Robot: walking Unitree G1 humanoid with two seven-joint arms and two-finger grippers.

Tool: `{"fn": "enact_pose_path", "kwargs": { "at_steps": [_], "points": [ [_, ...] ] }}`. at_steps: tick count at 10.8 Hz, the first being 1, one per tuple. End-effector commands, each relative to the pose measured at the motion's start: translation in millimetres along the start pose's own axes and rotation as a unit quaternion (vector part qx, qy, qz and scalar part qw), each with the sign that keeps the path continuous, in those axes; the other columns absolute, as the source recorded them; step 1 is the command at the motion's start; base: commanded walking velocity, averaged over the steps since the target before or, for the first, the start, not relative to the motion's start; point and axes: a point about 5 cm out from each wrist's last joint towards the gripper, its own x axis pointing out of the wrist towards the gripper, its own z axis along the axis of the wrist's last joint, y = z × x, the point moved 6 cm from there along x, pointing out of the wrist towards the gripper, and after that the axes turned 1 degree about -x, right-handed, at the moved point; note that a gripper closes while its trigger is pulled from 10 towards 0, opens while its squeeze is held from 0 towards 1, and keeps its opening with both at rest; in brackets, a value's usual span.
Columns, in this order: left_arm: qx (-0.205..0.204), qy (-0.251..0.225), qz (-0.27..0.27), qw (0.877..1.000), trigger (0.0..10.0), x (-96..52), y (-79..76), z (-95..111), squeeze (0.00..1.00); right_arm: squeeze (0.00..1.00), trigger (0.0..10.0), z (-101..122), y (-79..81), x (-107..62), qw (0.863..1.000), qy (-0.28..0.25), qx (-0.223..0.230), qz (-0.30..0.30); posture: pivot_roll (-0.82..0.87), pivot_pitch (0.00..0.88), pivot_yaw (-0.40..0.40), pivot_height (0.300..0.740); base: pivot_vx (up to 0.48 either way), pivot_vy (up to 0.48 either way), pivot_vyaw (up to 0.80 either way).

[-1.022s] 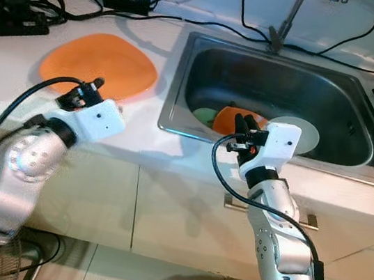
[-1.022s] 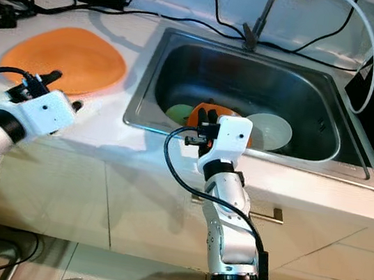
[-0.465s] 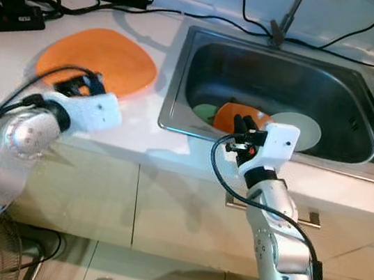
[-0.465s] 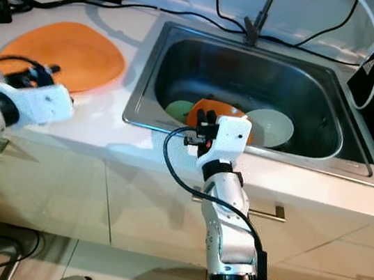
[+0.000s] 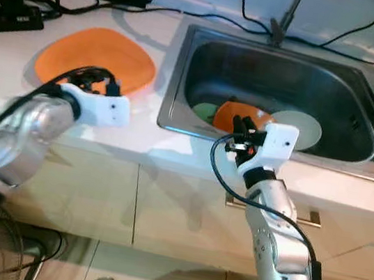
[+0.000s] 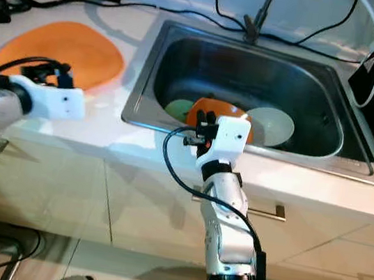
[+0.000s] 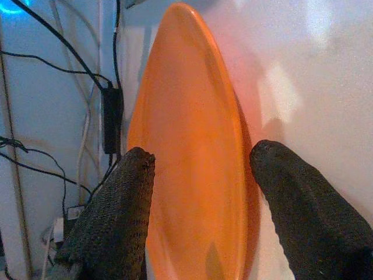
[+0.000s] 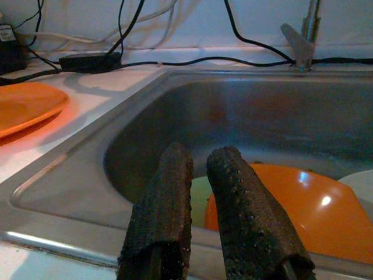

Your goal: Kitchen organization

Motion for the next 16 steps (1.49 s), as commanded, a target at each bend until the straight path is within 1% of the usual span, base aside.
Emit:
{"fn": "enact_pose_path", "kwargs": {
  "at_steps": [1, 3, 5, 9, 10, 11, 12, 13, 14, 16],
  "points": [
    [0.005, 0.007, -0.033, 0.999, 10.0, 6.0, -21.2, 0, 0.0, 0.0, 10.0, -2, -3.8, -1.7, 1.0, 0.006, 0.001, -0.007, 0.06, 0.115, -0.084, 0.74, 0.0, 0.0, 0.0],
    [0.001, 0.021, -0.03, 0.999, 10.0, 15.6, -30.5, -2, 0.0, 0.0, 10.0, -2, -4.1, -1.8, 1.0, 0.006, 0.001, -0.009, 0.06, 0.116, -0.083, 0.74, 0.0, 0.0, 0.0],
    [0.002, 0.03, -0.036, 0.999, 10.0, 21.2, -39.0, -4, 0.0, 0.0, 10.0, -3, -3.1, -2.1, 1.0, 0.007, 0.003, -0.009, 0.06, 0.112, -0.08, 0.74, 0.0, 0.0, 0.0],
    [0.002, 0.057, -0.048, 0.997, 10.0, 26.3, -50.1, -15, 0.0, 0.0, 10.0, -3, -4.8, -1.3, 1.0, 0.007, 0.002, -0.011, 0.06, 0.1, -0.081, 0.74, 0.0, 0.0, 0.0],
    [-0.002, 0.078, -0.04, 0.996, 10.0, 29.7, -49.2, -22, 0.0, 0.0, 10.0, -3, -3.2, -0.8, 1.0, 0.007, 0.003, -0.01, 0.06, 0.095, -0.081, 0.74, 0.0, 0.0, 0.0],
    [-0.004, 0.083, -0.034, 0.996, 10.0, 31.2, -47.4, -24, 0.0, 0.0, 10.0, -3, -2.8, -0.6, 1.0, 0.007, 0.003, -0.01, 0.06, 0.095, -0.081, 0.74, 0.0, 0.0, 0.0],
    [-0.006, 0.087, -0.035, 0.996, 9.6, 32.8, -48.0, -25, 0.0, 0.0, 10.0, -3, -1.9, -0.1, 1.0, 0.007, 0.004, -0.009, 0.06, 0.095, -0.081, 0.74, 0.0, 0.0, 0.0],
    [-0.008, 0.088, -0.037, 0.995, 3.6, 33.5, -49.4, -25, 0.0, 0.0, 10.0, -3, -1.9, -0.1, 1.0, 0.007, 0.004, -0.009, 0.06, 0.095, -0.081, 0.74, 0.0, 0.0, 0.0],
    [-0.011, 0.088, -0.04, 0.995, 0.0, 34.5, -52.1, -26, 0.0, 0.0, 10.0, -3, -2.8, -0.8, 1.0, 0.008, 0.004, -0.011, 0.06, 0.099, -0.08, 0.74, 0.0, 0.0, 0.0],
    [-0.013, 0.084, -0.044, 0.995, 0.0, 34.7, -55.0, -24, 0.0, 0.0, 10.0, -3, -3.0, -1.3, 1.0, 0.008, 0.004, -0.012, 0.06, 0.102, -0.08, 0.74, 0.0, 0.0, 0.0]
  ]
}}
